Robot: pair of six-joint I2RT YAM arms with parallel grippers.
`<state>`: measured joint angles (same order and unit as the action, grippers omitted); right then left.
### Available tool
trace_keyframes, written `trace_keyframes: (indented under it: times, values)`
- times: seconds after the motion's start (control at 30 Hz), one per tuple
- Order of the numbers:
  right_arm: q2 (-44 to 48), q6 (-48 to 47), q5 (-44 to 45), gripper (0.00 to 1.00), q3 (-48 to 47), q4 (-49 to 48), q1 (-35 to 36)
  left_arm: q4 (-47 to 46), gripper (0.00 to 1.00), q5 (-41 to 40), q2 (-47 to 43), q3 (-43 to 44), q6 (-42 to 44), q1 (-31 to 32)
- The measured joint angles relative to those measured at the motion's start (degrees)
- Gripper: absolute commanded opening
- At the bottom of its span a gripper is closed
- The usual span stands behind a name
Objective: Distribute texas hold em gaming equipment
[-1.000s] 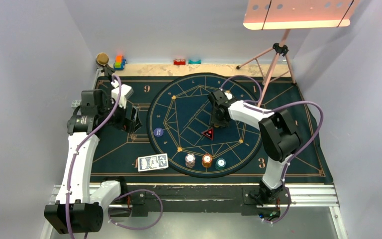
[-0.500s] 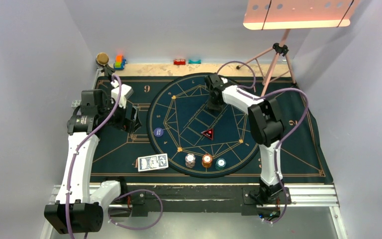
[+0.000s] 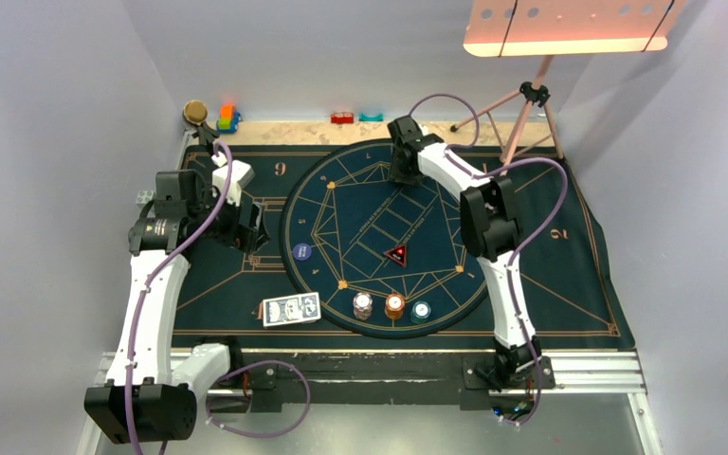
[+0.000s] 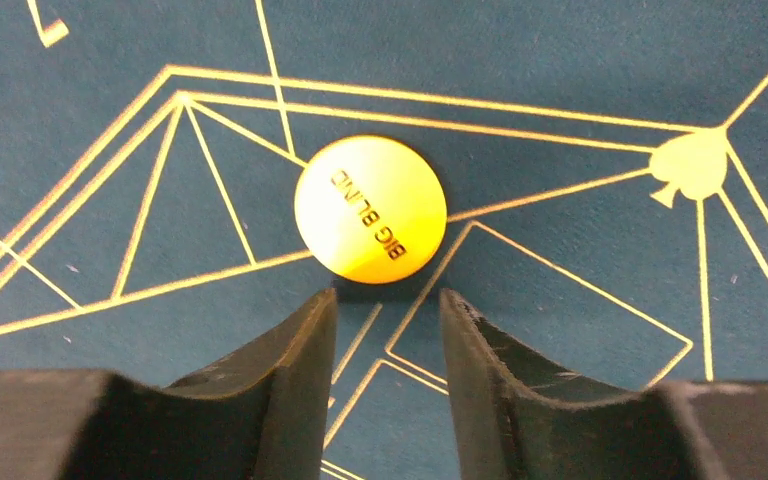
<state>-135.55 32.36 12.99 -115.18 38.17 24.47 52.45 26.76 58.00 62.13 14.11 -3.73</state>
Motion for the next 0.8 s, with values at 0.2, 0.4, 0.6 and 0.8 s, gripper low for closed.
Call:
trace_keyframes:
  times: [0.2,0.4,0.6,0.8]
  values:
    - [11.43,-2.01,0.98,0.71,15.61,-2.14,1.46,0.00,1.00,-0.17,0.00,0.00,0.02,0.00]
    - [26.91,-5.62,3.23,0.68,30.16,-6.54,11.43,0.04,1.00,-0.24,0.00,0.00,0.13,0.00]
    - [29.31,-7.61,1.79,0.53,36.85,-10.56,20.83,0.94,1.00,-0.68,0.00,0.00,0.50,0.00]
    - [27.61,-7.10,1.16,0.48,38.84,-10.47,20.50,1.95,1.00,-0.98,0.00,0.02,0.57,0.00]
